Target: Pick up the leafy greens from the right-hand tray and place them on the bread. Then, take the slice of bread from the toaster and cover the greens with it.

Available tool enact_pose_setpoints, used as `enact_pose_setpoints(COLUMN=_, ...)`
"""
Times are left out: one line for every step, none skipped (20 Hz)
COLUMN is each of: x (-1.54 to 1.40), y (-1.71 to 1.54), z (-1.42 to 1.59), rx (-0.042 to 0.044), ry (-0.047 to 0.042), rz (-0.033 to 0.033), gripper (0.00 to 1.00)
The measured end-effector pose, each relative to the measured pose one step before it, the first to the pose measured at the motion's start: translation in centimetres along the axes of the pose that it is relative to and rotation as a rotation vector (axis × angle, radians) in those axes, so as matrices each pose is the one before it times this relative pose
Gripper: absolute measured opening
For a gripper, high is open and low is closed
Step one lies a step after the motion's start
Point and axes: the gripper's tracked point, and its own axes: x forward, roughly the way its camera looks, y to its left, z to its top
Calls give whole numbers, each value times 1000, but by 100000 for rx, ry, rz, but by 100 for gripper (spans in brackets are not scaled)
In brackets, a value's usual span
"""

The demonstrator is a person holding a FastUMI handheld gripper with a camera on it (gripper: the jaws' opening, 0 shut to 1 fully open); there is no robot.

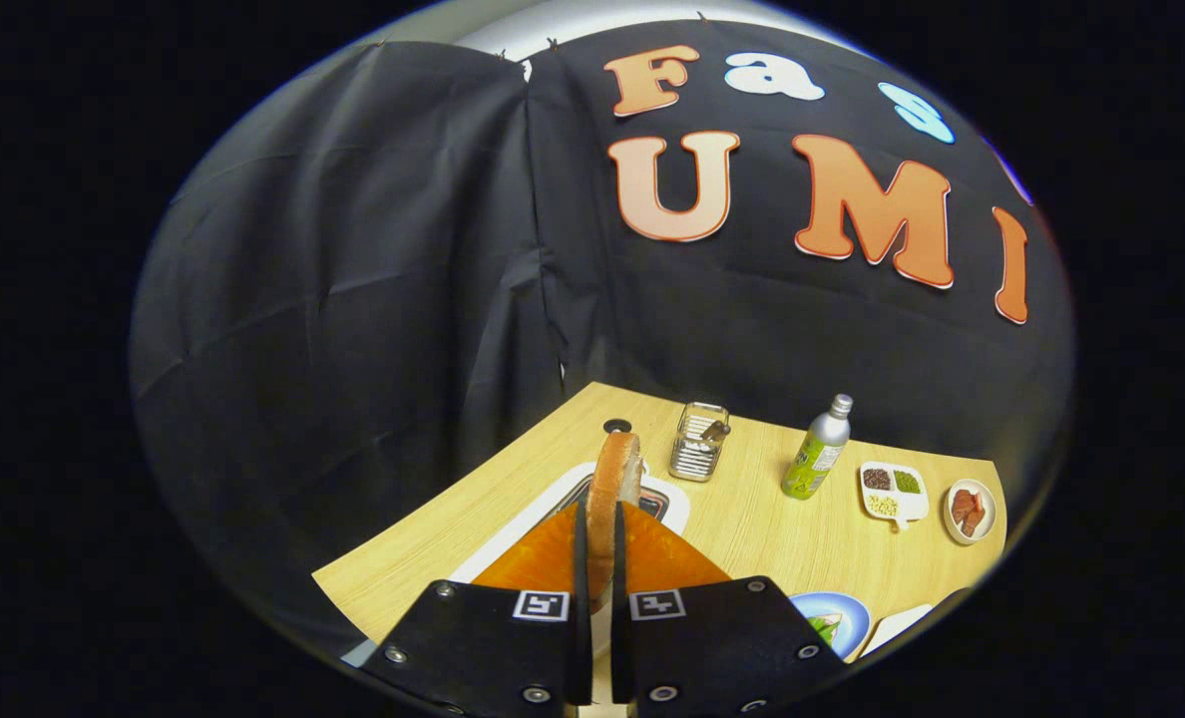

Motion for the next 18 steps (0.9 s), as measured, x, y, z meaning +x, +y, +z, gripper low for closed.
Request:
enact_pose_setpoints(x=-334, y=-174, z=437, rx=977, ry=-1153, rz=-9, gripper=8)
enact_pose_setpoints(x=-327, y=-146, z=529, rx=1259, ry=-1393, rz=199, gripper=8)
enact_pose_setpoints(x=-218, y=-397, z=566, rx=652, ry=-1157, rz=-694, gripper=8)
enact_pose_setpoints(x=-432, y=-575, z=553, rx=244, ry=-1325, rz=-943, gripper=8)
enact_pose_setpoints(x=-396, y=-537, z=423, rx=528, ry=-1165, rz=-787, gripper=8)
enact_pose_setpoints(x=-408, y=-428, z=312, rx=1087, ry=-994, rz=-269, gripper=8)
enact_pose_setpoints(x=-330, y=-490, z=188, rx=989, ry=-503, rz=-559, gripper=8)
enact_pose_setpoints(x=-334, y=-678, z=160, rx=408, ry=-597, rz=-1023, gripper=8)
enact_pose_setpoints(x=-334, y=-741, z=-25, rx=-70, ry=-284, rz=-1379, gripper=8)
enact_pose_setpoints(x=-389, y=-757, z=-71, rx=34, ry=-39, rz=-1257, gripper=8)
enact_pose_setpoints(x=-333, y=-675, z=-284, rx=338, ry=79, rz=-1176, gripper=8)
enact_pose_setpoints(x=-222, y=-728, z=-271, rx=511, ry=189, rz=-937, gripper=8)
enact_pose_setpoints(x=-327, y=-653, z=-318, rx=350, ry=334, rz=-1175, gripper=8)
enact_pose_setpoints(x=-275, y=-827, z=-391, rx=-28, ry=538, rz=-1245, gripper=8)
enact_pose_setpoints(x=-423, y=-826, z=-392, rx=-5, ry=357, rz=-1467, gripper=8)
enact_pose_setpoints(x=-329, y=-821, z=-354, rx=249, ry=404, rz=-1160, gripper=8)
enact_pose_setpoints(x=-233, y=-772, z=-385, rx=511, ry=411, rz=-1200, gripper=8)
enact_pose_setpoints(x=-270, y=-697, z=-315, rx=762, ry=408, rz=-886, gripper=8)
